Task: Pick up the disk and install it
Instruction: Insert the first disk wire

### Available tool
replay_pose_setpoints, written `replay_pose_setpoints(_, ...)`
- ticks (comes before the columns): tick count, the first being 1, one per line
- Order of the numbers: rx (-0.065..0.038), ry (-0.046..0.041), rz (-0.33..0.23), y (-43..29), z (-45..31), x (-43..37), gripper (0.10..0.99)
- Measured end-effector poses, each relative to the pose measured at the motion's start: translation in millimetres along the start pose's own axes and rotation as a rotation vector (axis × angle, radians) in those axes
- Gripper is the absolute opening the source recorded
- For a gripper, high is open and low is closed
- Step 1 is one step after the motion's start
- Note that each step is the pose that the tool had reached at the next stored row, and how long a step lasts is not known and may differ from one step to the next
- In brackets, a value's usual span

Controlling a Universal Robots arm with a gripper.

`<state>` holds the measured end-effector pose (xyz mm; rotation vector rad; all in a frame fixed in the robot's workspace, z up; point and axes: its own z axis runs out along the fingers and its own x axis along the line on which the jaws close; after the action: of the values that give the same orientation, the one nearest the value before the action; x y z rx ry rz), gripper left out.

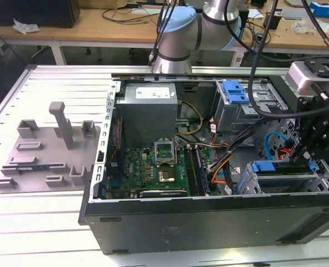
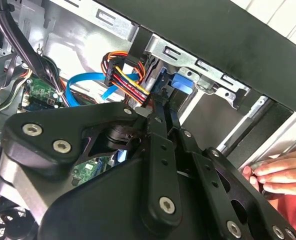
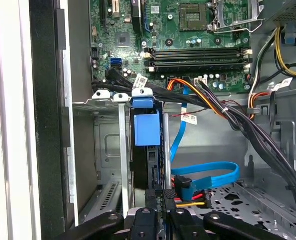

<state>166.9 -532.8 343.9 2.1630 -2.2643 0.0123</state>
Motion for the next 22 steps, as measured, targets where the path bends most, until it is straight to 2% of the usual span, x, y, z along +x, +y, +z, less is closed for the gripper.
replay_pose_setpoints(22,0.000,0.0002,0.000,0.0,6.1,-0.1,0.169)
